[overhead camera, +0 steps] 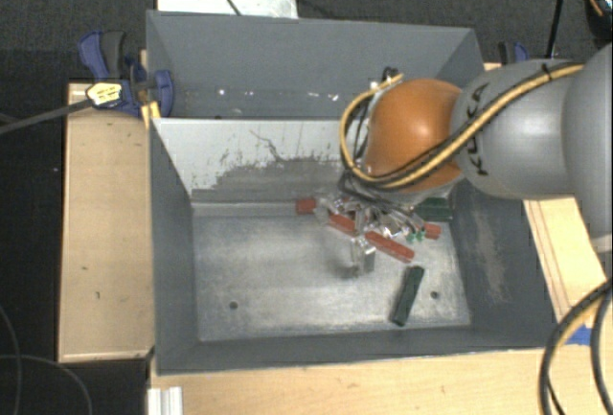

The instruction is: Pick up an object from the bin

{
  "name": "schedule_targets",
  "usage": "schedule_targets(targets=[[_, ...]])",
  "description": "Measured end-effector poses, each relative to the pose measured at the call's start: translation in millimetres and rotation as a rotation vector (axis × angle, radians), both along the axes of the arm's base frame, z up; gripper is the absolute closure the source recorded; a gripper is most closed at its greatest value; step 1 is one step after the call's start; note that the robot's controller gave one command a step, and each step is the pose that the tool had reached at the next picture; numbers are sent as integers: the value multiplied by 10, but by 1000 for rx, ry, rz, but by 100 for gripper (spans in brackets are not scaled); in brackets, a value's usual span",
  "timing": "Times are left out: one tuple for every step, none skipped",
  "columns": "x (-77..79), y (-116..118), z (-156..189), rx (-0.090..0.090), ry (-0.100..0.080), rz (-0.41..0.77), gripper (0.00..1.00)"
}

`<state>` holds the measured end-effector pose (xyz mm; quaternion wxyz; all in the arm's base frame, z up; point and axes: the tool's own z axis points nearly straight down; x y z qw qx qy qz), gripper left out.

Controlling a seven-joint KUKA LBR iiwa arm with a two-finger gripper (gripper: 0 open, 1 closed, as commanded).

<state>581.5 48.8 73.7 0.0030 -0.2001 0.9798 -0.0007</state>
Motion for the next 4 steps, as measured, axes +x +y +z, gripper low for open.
schedule_targets(targets=[[50,-738,41,-3,-1,77,0],[103,-1298,-30,-1,-2,48,0],[112,-1256,-9,2,-3,45,100],[101,-1261,-27,2,1,42,0]])
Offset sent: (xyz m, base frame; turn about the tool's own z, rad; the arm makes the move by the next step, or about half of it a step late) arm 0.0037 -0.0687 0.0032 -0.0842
